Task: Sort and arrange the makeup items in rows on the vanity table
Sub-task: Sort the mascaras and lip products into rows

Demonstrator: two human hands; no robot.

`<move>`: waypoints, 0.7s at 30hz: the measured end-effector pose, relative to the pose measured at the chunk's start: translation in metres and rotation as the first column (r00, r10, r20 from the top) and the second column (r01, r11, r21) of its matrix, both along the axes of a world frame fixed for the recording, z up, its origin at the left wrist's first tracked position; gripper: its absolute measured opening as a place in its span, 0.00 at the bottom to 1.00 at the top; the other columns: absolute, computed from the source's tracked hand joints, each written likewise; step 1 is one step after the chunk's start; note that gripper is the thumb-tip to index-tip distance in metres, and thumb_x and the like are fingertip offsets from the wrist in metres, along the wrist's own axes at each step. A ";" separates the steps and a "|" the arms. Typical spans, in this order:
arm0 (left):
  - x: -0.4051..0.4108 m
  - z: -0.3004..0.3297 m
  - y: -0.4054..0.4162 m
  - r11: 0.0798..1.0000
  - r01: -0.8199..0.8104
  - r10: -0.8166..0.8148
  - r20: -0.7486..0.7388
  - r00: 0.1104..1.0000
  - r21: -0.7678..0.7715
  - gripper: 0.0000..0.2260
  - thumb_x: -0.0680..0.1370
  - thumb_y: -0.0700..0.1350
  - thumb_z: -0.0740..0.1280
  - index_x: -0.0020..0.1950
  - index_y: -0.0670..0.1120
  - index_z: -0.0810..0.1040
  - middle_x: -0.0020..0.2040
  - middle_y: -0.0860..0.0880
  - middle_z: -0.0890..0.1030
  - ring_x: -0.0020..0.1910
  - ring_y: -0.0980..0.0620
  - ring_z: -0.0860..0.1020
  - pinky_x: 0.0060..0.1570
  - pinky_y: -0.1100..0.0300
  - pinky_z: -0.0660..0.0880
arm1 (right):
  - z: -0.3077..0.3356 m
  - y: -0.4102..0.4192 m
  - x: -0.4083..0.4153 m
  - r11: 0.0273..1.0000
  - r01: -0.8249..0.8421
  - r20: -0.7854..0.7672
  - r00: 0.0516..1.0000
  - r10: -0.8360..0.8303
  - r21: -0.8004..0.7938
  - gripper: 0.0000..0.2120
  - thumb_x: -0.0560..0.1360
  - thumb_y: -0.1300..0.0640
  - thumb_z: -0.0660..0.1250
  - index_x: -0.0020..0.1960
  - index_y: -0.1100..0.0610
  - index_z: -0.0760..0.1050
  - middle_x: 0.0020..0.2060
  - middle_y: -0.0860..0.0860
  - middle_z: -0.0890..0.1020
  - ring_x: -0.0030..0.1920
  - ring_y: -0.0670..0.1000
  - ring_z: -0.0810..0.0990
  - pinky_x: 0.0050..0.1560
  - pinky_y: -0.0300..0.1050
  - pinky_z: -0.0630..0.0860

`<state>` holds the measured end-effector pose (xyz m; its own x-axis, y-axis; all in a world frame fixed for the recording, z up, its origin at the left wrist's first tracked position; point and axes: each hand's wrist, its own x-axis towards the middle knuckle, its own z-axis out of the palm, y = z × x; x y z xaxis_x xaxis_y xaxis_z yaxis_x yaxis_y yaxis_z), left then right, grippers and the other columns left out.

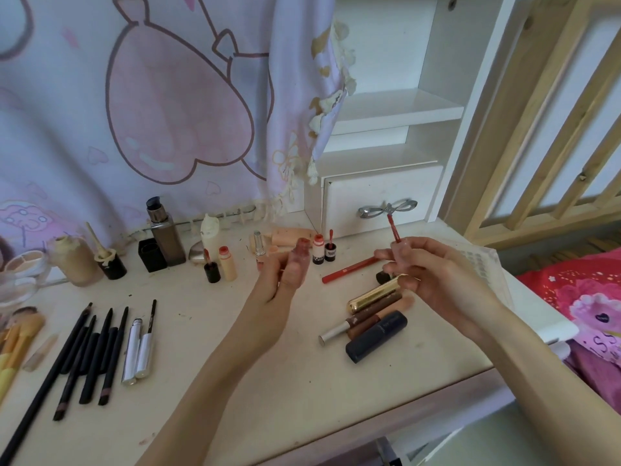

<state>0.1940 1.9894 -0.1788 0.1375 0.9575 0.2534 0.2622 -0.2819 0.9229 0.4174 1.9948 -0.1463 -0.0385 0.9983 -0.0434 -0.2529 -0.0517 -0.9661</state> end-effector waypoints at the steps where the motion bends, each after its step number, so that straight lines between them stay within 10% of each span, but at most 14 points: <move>1: 0.005 0.005 0.003 1.000 -0.001 0.002 -0.042 0.999 0.010 0.13 0.73 0.62 0.51 0.46 0.57 0.67 0.46 0.54 0.71 0.44 0.63 0.71 0.45 0.76 0.67 | 0.001 0.006 0.005 1.000 0.006 0.037 0.999 -0.006 0.002 0.07 0.71 0.62 0.68 0.49 0.61 0.74 0.47 0.58 0.84 0.42 0.49 0.83 0.35 0.38 0.72; 21: 0.133 -0.005 0.091 0.956 -0.292 0.265 -0.447 0.854 0.010 0.13 0.80 0.46 0.59 0.49 0.39 0.77 0.48 0.39 0.78 0.46 0.42 0.78 0.46 0.50 0.75 | -0.031 0.121 0.054 0.979 -0.129 0.737 0.675 -0.032 0.161 0.08 0.71 0.62 0.72 0.40 0.49 0.77 0.38 0.43 0.80 0.39 0.40 0.77 0.39 0.26 0.70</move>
